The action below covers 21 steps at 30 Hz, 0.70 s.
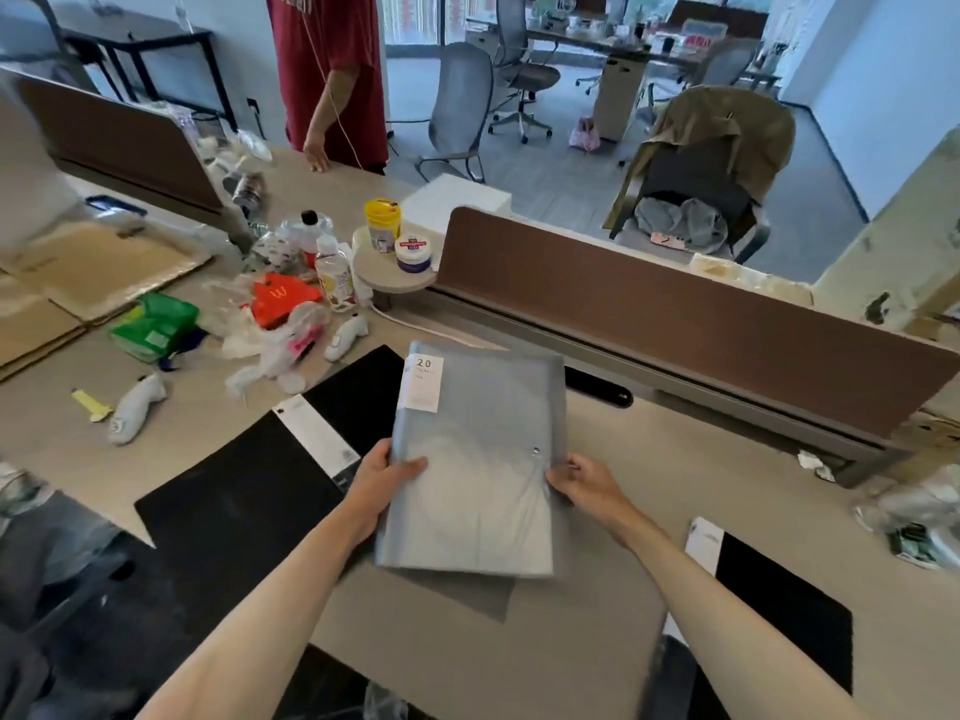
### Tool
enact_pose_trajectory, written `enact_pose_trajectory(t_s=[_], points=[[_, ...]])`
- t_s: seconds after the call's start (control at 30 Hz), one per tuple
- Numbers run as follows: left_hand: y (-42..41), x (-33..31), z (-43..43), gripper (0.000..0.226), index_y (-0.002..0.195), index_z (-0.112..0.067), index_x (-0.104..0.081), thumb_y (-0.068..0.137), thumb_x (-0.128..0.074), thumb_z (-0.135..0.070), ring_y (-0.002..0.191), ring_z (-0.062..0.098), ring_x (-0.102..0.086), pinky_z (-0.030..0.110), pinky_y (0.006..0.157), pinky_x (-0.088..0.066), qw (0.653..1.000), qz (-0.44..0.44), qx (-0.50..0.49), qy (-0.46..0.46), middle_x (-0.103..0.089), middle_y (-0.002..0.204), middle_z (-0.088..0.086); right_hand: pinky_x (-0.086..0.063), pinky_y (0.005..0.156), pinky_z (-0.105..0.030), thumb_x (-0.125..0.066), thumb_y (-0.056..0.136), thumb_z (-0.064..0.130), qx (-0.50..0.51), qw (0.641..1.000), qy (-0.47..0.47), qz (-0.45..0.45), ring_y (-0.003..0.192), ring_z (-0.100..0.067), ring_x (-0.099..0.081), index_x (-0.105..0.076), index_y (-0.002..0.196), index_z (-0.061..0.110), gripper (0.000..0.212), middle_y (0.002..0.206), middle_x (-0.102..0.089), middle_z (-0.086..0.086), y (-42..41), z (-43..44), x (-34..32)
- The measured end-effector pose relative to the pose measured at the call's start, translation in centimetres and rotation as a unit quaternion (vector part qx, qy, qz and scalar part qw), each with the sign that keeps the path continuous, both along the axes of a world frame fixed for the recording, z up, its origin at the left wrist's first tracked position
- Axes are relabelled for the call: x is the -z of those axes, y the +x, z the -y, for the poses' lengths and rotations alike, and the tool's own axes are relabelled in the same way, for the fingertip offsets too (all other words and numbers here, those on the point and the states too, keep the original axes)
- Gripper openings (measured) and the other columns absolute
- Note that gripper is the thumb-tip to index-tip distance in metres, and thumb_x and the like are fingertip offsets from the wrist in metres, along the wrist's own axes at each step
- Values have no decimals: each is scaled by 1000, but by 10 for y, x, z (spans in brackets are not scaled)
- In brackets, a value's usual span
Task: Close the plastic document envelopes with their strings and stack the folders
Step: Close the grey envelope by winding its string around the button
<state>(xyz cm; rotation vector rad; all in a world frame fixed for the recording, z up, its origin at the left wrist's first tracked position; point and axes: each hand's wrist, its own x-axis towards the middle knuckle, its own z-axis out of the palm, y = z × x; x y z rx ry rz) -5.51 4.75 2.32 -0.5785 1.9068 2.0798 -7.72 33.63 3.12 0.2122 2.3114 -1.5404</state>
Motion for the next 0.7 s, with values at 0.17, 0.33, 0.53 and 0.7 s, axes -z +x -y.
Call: enact_pose_trajectory(t_s=[0.17,0.33,0.53,0.7], points=[[-19,43,45,45,121,-10,-45,83,-69,-14,106,29,-58,39,88,-49,983,10,22,-182,-59,118,11,-46,72,-31,-67,81,11,-98,979,172,44,78,-15,-59,-66,78,19,9,73,-64,4,-30,43,56],[-27,80,65,68,136,-13,-41,73,-63,-6,128,38,-41,48,101,-39,801,-94,162,-568,-41,140,16,-40,70,-18,-66,79,5,-83,956,259,109,88,-15,-59,-72,97,7,18,90,-68,-7,-31,57,83],[-29,111,31,61,97,-26,-70,38,-82,-33,99,29,-69,41,81,-57,691,-174,432,-553,-70,112,8,-45,82,-25,-56,83,10,-126,929,328,120,103,-23,-65,-73,91,19,21,103,-73,-7,-12,43,85],[-20,108,-7,71,139,-16,-39,76,-63,-38,145,32,-22,46,116,-20,690,-157,494,-506,-25,155,12,-37,67,-25,-56,82,12,-212,904,353,116,80,-17,-58,-50,58,34,33,80,-64,-2,-4,29,75]])
